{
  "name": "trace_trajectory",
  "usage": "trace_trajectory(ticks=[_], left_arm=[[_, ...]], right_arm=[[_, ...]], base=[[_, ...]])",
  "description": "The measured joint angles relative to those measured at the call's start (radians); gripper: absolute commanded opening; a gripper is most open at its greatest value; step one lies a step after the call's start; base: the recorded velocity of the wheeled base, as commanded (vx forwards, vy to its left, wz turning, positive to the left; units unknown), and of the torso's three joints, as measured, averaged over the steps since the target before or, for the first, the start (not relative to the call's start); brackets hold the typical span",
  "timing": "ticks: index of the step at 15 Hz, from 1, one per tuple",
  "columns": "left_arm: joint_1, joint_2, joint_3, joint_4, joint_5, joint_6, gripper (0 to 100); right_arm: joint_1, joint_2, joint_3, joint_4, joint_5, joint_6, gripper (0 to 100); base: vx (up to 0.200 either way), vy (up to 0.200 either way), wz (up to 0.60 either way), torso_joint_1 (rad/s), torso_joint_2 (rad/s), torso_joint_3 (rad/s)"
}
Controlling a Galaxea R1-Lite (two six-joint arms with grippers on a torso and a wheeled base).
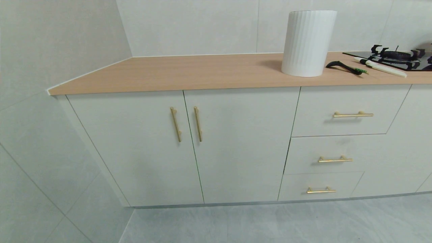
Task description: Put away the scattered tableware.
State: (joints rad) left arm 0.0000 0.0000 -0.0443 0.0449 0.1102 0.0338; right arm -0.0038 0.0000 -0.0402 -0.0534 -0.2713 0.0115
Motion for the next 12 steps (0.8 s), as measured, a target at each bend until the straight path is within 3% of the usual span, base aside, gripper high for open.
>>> trace_trajectory(ticks=[2,3,6,12], left_arm=[[0.0,0.0,0.024,-0.034,-0.04,0.014,100],[0.0,0.0,0.032,-0.039,-0.053,0.014,100],[0.0,-0.001,0.041,-0.042,-0.056,-0.02,100],[0.0,-0.001,0.043,-0.045,-0.056,-0.04,100]], right_arm=[[0.001,-0.001,0.03,0.046,0.19,0.001,100],[0.001,-0.001,0.032,0.055,0.213,-0.019,100],[0.001,-0.001,0.038,0.051,0.219,-0.026,100],[0.001,-0.002,0.04,0.053,0.223,-0.002,100]], base=[[0.0,0.0,0.0,0.0,0.0,0.0],[0.0,0.0,0.0,0.0,0.0,0.0],[0.0,0.0,0.0,0.0,0.0,0.0],[0.0,0.0,0.0,0.0,0.0,0.0]])
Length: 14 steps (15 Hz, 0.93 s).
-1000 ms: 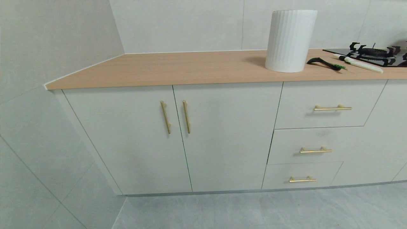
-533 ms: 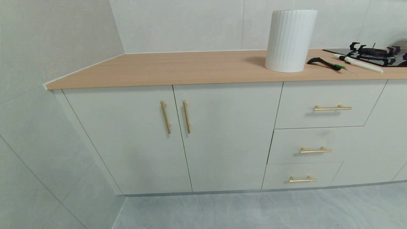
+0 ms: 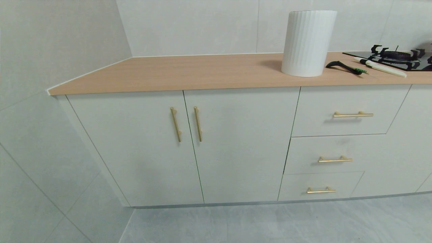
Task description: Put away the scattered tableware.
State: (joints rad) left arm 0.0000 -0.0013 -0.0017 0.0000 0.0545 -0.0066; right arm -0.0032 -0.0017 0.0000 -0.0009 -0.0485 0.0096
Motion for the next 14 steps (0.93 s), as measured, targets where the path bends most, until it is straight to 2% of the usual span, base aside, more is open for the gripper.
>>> trace_trajectory(ticks=[6,12,14], left_arm=[[0.0,0.0,0.001,-0.001,0.0,-0.002,100],[0.0,0.0,0.001,-0.002,0.0,-0.005,100],[0.0,0.0,0.0,-0.002,0.0,-0.005,100]], right_arm=[[0.0,0.0,0.0,0.0,0.01,0.002,100],[0.0,0.001,0.0,0.001,0.014,0.002,100],[0.0,0.001,0.0,0.001,0.014,0.002,100]], base=[[0.0,0.0,0.0,0.0,0.0,0.0],[0.0,-0.2,0.0,0.004,0.0,0.001],[-0.2,-0.2,0.0,0.0,0.0,0.007]])
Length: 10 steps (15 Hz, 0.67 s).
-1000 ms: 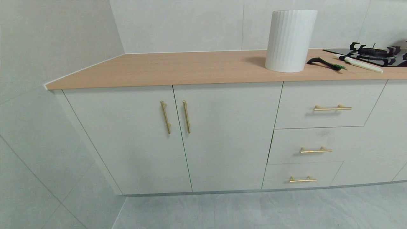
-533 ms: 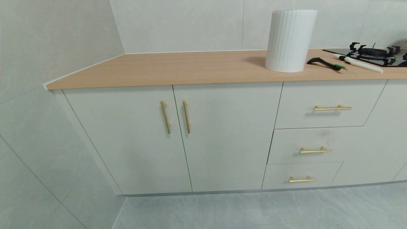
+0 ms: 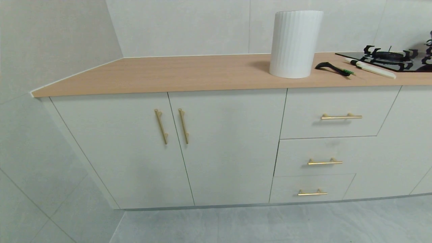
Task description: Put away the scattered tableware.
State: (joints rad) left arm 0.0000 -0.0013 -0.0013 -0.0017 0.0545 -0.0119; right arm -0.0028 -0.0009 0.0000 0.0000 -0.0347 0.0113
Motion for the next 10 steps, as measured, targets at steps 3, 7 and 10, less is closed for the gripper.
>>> trace_trajectory(ticks=[3,7,10], left_arm=[[0.0,0.0,0.001,-0.001,0.0,0.0,100],[0.001,0.0,0.0,0.0,0.0,-0.002,100],[-0.001,0.0,0.0,0.0,0.001,-0.002,100]], right_arm=[[0.0,0.0,0.0,0.0,0.0,0.0,100],[0.0,0.0,0.0,0.0,0.0,0.0,100],[-0.001,0.001,0.0,0.0,-0.001,-0.001,100]], base=[[-0.2,-0.2,0.0,0.012,0.0,0.004],[-0.05,-0.05,0.0,0.003,0.0,-0.002],[0.0,0.0,0.0,0.0,0.0,0.0]])
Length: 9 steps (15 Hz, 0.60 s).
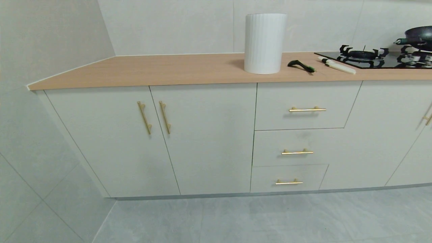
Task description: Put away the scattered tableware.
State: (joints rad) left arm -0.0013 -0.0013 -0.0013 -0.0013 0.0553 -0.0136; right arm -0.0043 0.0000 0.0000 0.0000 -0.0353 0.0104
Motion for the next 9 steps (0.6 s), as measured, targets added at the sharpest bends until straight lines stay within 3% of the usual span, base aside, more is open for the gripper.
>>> trace_trajectory(ticks=[1,4,9], left_arm=[[0.001,0.0,0.0,0.0,-0.001,0.0,100],[0.0,0.0,0.0,0.0,0.0,0.0,100],[0.001,0.0,0.001,0.0,-0.001,0.0,100]], right_arm=[[0.001,0.0,0.0,0.0,0.0,0.0,100],[0.001,0.0,0.0,0.0,0.0,-0.001,100],[0.001,0.0,0.0,0.0,0.0,-0.001,100]], base=[[0.0,0.0,0.0,0.0,0.0,0.0],[0.0,0.0,0.6,0.005,0.01,0.001],[0.0,0.0,0.0,0.0,0.0,0.0]])
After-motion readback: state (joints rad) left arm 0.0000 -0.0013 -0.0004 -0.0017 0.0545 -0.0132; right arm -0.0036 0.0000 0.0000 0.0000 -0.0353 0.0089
